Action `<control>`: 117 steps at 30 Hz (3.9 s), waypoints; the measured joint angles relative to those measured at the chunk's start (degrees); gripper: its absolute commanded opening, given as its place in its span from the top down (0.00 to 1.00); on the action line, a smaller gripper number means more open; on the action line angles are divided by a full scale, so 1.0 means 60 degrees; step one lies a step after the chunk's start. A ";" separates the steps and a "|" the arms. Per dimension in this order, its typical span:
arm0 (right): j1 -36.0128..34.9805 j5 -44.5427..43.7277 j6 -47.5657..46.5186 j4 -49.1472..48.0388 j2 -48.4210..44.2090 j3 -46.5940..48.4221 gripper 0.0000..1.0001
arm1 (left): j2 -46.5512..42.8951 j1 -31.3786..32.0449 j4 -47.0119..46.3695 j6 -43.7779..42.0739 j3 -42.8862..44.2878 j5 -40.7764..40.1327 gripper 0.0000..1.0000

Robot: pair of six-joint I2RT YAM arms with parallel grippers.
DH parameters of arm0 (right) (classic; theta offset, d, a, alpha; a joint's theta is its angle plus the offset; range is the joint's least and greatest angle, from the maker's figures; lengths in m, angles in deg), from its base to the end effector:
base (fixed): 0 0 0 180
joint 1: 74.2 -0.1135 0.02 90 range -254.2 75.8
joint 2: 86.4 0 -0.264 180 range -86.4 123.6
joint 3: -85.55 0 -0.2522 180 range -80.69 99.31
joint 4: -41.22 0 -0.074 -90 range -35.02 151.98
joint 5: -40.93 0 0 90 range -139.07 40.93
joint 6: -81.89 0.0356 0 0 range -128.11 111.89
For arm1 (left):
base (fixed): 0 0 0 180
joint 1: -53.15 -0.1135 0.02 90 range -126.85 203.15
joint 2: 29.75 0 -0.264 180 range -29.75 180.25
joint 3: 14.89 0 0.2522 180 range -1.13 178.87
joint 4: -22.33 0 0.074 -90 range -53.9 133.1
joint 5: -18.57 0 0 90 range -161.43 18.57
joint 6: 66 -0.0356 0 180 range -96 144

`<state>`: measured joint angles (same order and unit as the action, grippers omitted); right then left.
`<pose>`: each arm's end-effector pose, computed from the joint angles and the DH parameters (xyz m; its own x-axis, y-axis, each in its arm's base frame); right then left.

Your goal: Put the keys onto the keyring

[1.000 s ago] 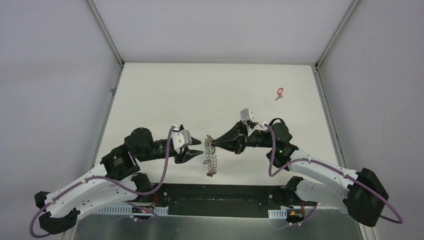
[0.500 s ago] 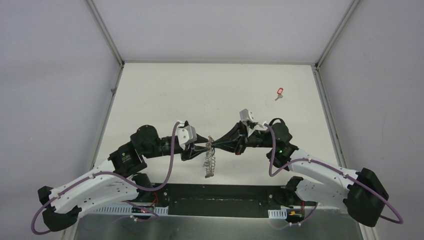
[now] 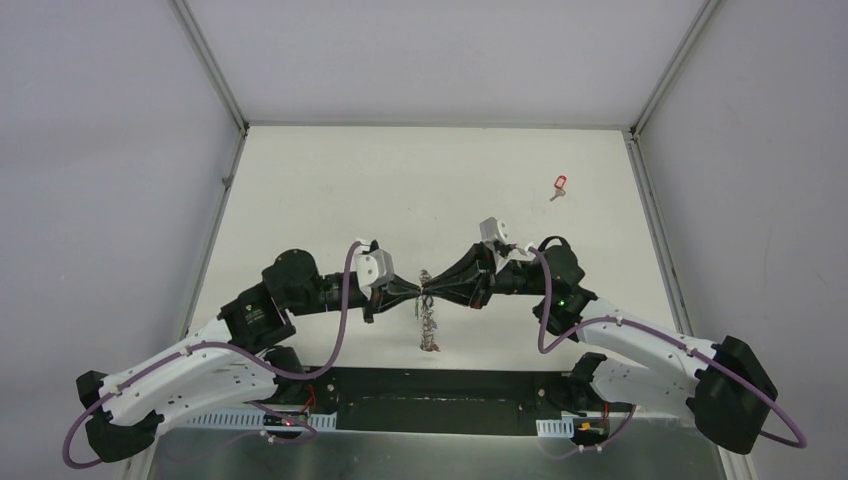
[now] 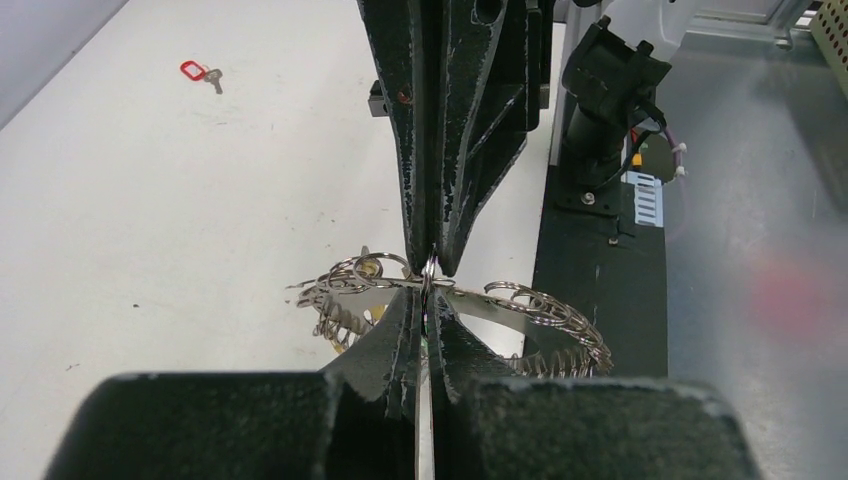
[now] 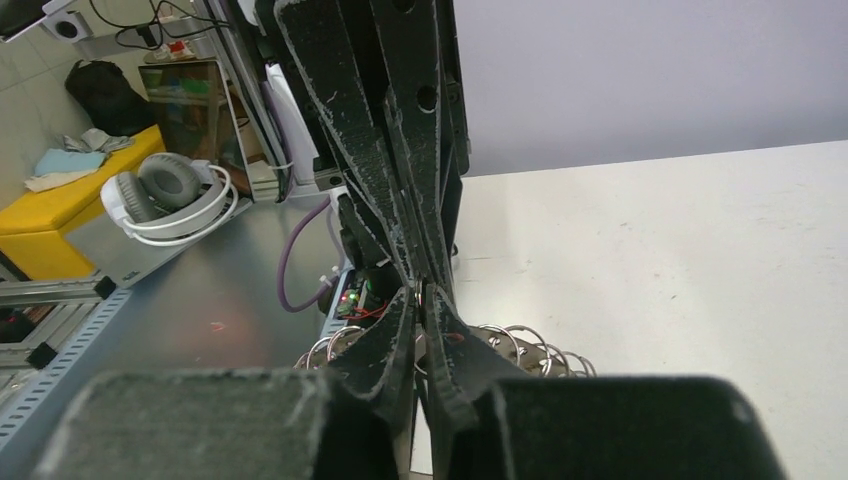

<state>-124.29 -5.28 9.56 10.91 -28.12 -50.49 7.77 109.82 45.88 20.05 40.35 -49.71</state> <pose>0.1232 0.1856 0.3032 -0.1292 0.1870 -0.9738 -0.9879 -0.1090 0.1102 0.0755 -0.1387 0.3402 0.0117 0.0986 -0.9951 0.9800 0.1965 0.0310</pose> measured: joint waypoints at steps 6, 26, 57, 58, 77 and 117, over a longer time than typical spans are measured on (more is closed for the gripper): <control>0.0000 -0.0266 -0.0109 0.0353 -0.0226 0.0004 0.40 | 0.0131 0.0000 0.1071 0.0007 0.0401 -0.0186 1.00; 0.0000 -0.0554 -0.0277 0.1377 0.0022 0.0557 0.62 | 0.3370 0.0000 0.6714 -0.0404 0.5209 -0.0616 1.00; -0.0291 -0.0324 0.0790 -0.0397 0.1708 0.0718 0.76 | 0.5912 0.0000 1.0703 0.0805 0.8714 -0.1388 1.00; -0.0302 -0.0324 0.0820 -0.0466 0.1763 0.0721 0.79 | 0.5916 0.0000 1.0732 0.0812 0.8714 -0.1381 1.00; -0.0339 -0.0007 0.1086 -0.0725 0.1989 0.0882 0.86 | 0.5938 0.0000 1.0714 0.0845 0.8572 -0.1319 1.00; -0.0357 -0.0047 0.0790 -0.0546 0.1271 0.0674 1.00 | -0.1151 0.0000 0.2976 0.0535 0.1253 -0.0627 0.58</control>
<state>-126.43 -5.56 14.30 7.63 -20.49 -46.45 0.86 109.82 63.73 23.26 47.87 -53.47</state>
